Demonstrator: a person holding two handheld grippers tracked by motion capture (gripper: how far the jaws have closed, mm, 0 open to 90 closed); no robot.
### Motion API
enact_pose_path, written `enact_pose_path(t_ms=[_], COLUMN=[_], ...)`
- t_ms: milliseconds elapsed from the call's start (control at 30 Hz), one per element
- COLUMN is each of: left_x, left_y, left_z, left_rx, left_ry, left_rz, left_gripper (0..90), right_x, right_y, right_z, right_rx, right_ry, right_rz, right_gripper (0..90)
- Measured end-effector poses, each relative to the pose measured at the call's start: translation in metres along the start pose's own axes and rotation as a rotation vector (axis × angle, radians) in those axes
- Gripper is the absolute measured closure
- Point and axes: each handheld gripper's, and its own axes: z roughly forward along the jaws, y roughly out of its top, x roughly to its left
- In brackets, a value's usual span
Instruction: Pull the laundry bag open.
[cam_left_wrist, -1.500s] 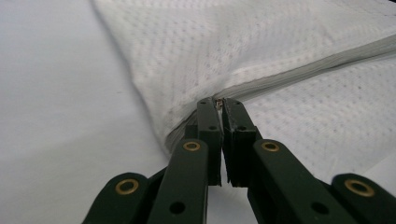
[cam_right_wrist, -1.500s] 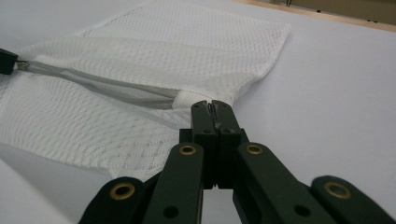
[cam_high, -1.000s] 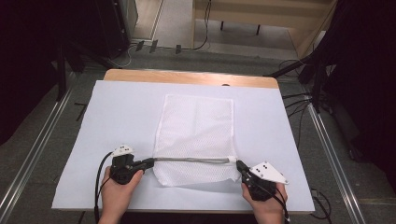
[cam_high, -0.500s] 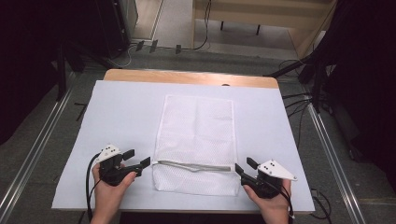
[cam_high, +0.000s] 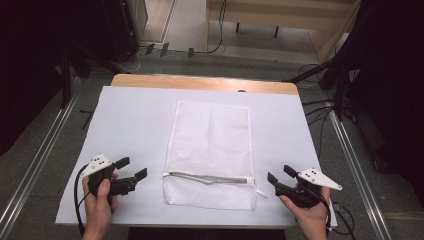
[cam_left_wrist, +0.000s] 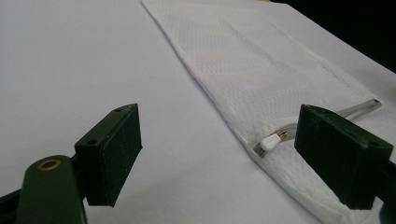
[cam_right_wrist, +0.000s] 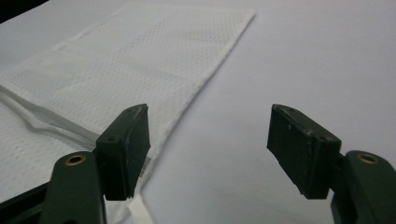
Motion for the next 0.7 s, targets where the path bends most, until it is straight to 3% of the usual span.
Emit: enact_pose_path(t_ms=[167,433,533,700], left_x=[0.012,0.029,0.033,0.034], left_y=[-0.002,-0.004,-0.005,-0.006], left_z=[-0.007,-0.021,-0.024,-0.026], left_rx=[0.002,-0.01,-0.007,-0.015], left_ry=[0.033,0.037,0.056,0.053], left_rz=[0.001,0.011,0.012,0.01], left_gripper=[12.3,8.6,8.6,4.3], right_x=[-0.017,-0.037,-0.045,-0.053], right_y=[-0.001,-0.006,-0.007,-0.009], right_z=[-0.007,-0.016,-0.022,-0.026], right_rx=[-0.013,0.007,0.002,-0.005], right_ry=[-0.009,-0.047,-0.088,-0.107], right_rz=[0.025,0.031,0.046,0.065], right_gripper=[27.7,22.0,20.2,19.8])
